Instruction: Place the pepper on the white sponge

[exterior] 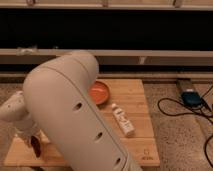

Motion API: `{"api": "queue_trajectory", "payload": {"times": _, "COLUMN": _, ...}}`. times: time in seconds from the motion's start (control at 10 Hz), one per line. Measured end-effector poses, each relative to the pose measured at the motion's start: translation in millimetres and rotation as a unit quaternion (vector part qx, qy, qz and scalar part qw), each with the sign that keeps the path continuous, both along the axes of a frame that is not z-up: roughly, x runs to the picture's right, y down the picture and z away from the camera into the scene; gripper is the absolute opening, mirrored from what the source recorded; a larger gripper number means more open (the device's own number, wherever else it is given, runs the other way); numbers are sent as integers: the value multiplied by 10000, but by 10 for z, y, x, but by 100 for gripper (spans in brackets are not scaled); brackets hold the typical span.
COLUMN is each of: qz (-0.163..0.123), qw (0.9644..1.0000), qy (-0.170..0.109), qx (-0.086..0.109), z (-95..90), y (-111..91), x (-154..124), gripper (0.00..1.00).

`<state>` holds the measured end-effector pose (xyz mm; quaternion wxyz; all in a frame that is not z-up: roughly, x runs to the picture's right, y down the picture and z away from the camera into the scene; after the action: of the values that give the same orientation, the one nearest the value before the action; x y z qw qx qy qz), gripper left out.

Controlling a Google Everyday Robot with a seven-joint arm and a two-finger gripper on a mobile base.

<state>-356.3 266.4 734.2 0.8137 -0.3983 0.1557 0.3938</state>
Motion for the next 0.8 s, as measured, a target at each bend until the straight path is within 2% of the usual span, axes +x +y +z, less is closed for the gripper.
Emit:
{"api": "queue_trajectory", "payload": {"times": 0.4, "qz": 237, "qw": 9996, "qy": 152, "qx": 6, "z": 125, "y": -93, "x": 227, "gripper": 0}}
{"api": "queue_trajectory", "payload": {"times": 0.8, "qz": 464, "qw": 9984, "qy": 279, "qx": 157, "z": 220, "y": -267, "x": 438, "gripper": 0}}
